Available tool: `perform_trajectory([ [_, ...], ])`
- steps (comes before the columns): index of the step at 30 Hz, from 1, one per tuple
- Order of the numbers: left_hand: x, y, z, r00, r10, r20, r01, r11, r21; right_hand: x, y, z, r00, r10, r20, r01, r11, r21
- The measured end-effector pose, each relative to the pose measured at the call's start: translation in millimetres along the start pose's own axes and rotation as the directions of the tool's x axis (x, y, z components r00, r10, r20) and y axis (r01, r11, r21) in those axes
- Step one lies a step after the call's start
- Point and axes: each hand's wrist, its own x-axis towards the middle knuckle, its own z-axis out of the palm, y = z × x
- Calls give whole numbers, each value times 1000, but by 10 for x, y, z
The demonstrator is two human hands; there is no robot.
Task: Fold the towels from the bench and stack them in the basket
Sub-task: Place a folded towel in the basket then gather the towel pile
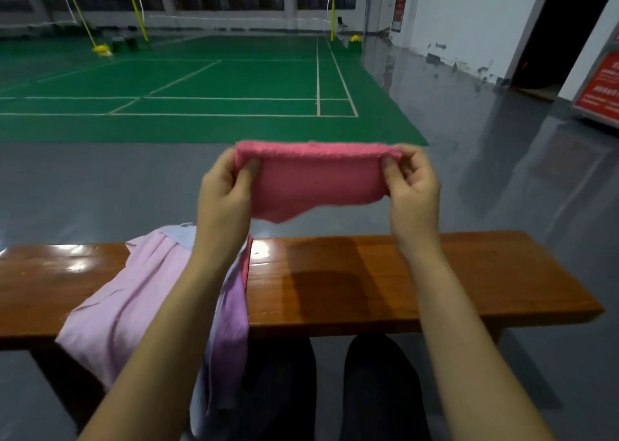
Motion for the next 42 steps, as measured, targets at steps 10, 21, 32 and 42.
perform_trajectory([
  [10, -1510, -1498, -144, 898, -431, 89, 405, 888, 217, -1387, 1429, -298, 883, 466, 48, -460, 882, -99],
  [21, -1255, -1900, -71, 863, -505, -13, 478, 807, 346, -1132, 1906, 36, 843, 537, 40, -516, 826, -226],
  [32, -874, -2296, 165, 885, -465, -24, 265, 462, 846, -744, 2335, 380, 798, 599, 61, -420, 626, -657],
  [42, -820, -2207, 188, 799, -600, -37, 362, 431, 827, -911, 2024, 357, 622, 781, -57, -298, 169, -939],
])
